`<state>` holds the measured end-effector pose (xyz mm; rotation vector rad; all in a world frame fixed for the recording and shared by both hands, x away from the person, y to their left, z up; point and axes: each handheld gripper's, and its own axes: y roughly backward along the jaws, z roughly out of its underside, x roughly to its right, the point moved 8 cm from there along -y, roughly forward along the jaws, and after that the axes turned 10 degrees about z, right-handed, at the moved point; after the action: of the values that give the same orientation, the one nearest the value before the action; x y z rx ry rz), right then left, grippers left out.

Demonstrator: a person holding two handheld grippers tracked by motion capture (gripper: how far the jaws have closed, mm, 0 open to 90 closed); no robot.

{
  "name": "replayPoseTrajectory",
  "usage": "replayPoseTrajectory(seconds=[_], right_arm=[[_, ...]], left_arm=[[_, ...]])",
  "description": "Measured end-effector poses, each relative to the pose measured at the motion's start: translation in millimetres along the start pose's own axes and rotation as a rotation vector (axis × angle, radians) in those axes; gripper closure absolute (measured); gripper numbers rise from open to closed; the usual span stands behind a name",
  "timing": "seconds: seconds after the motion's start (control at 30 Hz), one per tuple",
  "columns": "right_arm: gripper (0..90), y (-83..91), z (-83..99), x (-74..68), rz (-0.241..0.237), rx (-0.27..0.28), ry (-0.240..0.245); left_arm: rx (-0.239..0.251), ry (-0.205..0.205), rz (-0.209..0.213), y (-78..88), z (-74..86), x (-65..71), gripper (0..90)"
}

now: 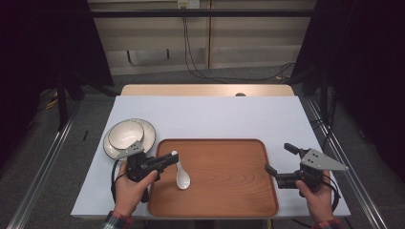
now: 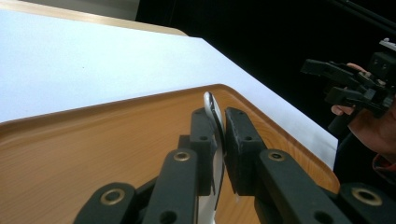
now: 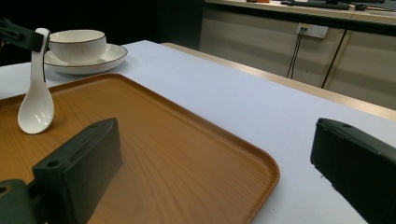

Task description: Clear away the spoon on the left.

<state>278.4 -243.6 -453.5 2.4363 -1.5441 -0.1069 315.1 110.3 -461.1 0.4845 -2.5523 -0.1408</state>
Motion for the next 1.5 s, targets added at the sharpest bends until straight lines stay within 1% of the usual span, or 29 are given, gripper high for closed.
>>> replayPoseTrajectory(seconds=[0.17, 0.2, 0.23, 0.27, 0.3, 0.37, 0.53, 0.7, 0.87, 1.03, 1.07, 1.2, 1.4, 1.5], right_arm=[[1.7, -0.2, 0.3, -1.2, -0.004, -0.003, -0.004], [1.7, -0.5, 0.4, -1.2, -0.006, -0.003, -0.002], [1.7, -0.5, 0.4, -1.1, -0.005, -0.004, -0.001], [1.7, -0.4, 0.4, -1.0, -0.003, -0.005, -0.005], [1.7, -0.4, 0.4, -1.0, -0.005, -0.004, -0.007], [1.7, -0.2, 0.7, -0.7, -0.003, -0.006, -0.002], [1.7, -0.3, 0.7, -0.7, -0.003, -0.005, 0.001], [1.7, -0.2, 0.5, -1.0, -0.004, -0.004, -0.002], [1.7, -0.3, 1.0, -0.6, -0.003, -0.007, 0.001], [1.7, -0.4, 1.1, -0.8, -0.005, -0.008, 0.001], [1.7, -0.4, 1.0, -1.0, -0.007, -0.007, 0.000], [1.7, -0.4, 1.1, -0.8, -0.005, -0.007, 0.001], [1.7, -0.4, 1.4, -0.6, -0.005, -0.009, 0.006], [1.7, -0.7, 1.6, -0.6, -0.007, -0.007, 0.007]], left_arm=[[-0.002, 0.009, -0.003, -1.0, 1.6, -5.6, 81.0], [-0.014, -0.002, -0.017, -1.3, 3.2, -8.3, 80.5], [-0.019, -0.002, -0.017, -1.6, 4.3, -9.3, 80.5], [-0.025, 0.000, -0.026, -1.8, 5.5, -10.3, 80.5], [-0.024, 0.000, -0.021, -2.1, 6.3, -11.1, 80.4], [-0.029, -0.003, -0.025, -2.1, 7.3, -12.1, 80.3], [-0.048, -0.010, -0.028, -2.3, 9.8, -12.7, 80.1], [-0.056, -0.002, -0.031, -6.1, 12.9, -13.6, 79.5], [-0.069, -0.002, -0.025, -8.4, 15.6, -13.3, 79.2], [-0.101, -0.010, -0.014, -14.1, 21.4, -10.6, 78.5], [-0.101, -0.010, -0.014, -14.1, 21.4, -10.6, 78.2], [-0.114, -0.022, -0.021, -16.6, 23.8, -10.9, 77.3], [-0.124, -0.022, -0.035, -16.8, 25.8, -13.7, 75.8], [-0.132, -0.020, -0.051, -17.9, 28.6, -16.0, 74.4]])
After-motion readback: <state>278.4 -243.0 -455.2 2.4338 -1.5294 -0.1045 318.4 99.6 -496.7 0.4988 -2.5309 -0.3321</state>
